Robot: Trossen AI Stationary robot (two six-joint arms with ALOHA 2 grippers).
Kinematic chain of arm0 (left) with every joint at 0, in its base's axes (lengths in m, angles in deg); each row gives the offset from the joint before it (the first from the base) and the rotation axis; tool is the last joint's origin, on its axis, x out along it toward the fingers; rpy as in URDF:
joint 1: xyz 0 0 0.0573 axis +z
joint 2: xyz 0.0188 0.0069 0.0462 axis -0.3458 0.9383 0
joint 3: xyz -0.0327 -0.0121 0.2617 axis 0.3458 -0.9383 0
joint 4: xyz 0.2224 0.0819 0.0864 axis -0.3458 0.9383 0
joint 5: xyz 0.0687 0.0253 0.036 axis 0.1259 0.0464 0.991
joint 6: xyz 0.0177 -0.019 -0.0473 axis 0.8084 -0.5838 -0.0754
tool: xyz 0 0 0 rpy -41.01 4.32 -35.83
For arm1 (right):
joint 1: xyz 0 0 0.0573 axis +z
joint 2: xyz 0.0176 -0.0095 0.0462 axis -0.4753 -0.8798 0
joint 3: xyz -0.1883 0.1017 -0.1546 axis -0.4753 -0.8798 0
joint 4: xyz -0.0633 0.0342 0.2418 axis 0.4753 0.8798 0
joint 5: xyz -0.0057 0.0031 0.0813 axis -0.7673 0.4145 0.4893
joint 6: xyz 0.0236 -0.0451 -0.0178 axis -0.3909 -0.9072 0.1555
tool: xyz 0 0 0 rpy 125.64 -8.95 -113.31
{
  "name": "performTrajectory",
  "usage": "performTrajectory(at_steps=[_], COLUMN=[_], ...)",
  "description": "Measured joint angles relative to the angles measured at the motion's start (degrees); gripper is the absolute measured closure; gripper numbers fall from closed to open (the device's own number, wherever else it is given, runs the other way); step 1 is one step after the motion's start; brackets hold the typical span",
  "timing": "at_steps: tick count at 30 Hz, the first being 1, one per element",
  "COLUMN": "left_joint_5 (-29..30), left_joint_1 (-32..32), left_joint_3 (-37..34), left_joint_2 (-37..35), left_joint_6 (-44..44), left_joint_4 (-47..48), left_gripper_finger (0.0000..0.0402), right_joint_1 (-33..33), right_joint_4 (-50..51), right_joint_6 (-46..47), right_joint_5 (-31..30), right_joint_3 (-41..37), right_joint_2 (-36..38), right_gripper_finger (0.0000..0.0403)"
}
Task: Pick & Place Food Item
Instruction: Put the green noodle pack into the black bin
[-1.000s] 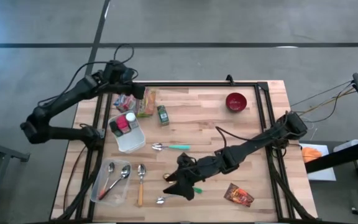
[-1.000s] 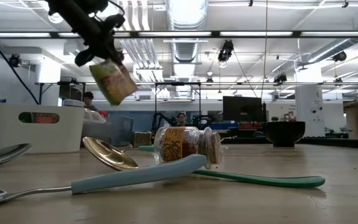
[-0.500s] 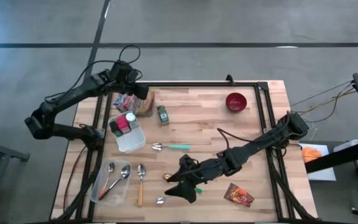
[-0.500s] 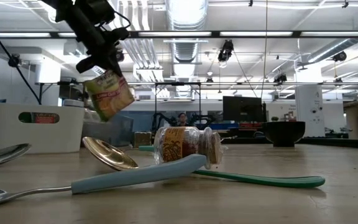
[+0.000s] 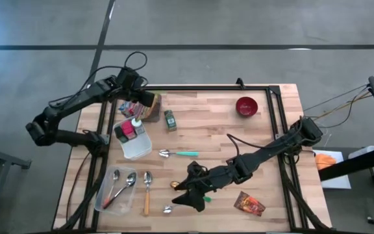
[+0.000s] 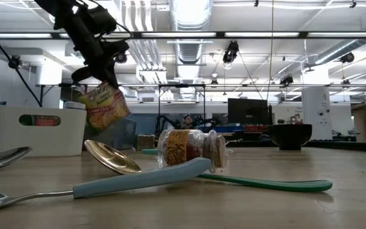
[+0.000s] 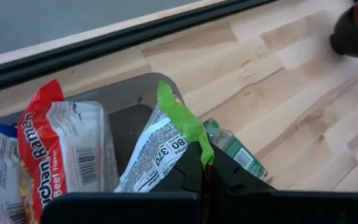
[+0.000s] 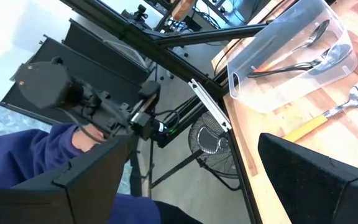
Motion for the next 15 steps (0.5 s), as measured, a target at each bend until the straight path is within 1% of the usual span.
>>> performTrajectory(at_steps=[4,12,15], left_joint_5=[0.0,0.46,1.45], left_joint_1=[0.51,0.76,1.13], left_joint_3=[-0.41,-0.25,-0.23], left_joint_2=[1.74,9.29,11.48], left_joint_6=[-0.14,-0.15,-0.18], left_joint_4=[-0.26,-1.44,-1.52], left_gripper_finger=[0.0401,0.0401,0.0401], right_joint_1=[0.0,-0.04,-0.02], right_joint_4=[0.01,-0.04,-0.02], right_joint_6=[0.02,1.19,1.88], right_joint_5=[0.0,0.02,0.02], right_joint_3=[0.0,0.0,0.0], right_joint_2=[0.0,-0.02,-0.02], right_gripper_finger=[0.0044,0.0044,0.0044])
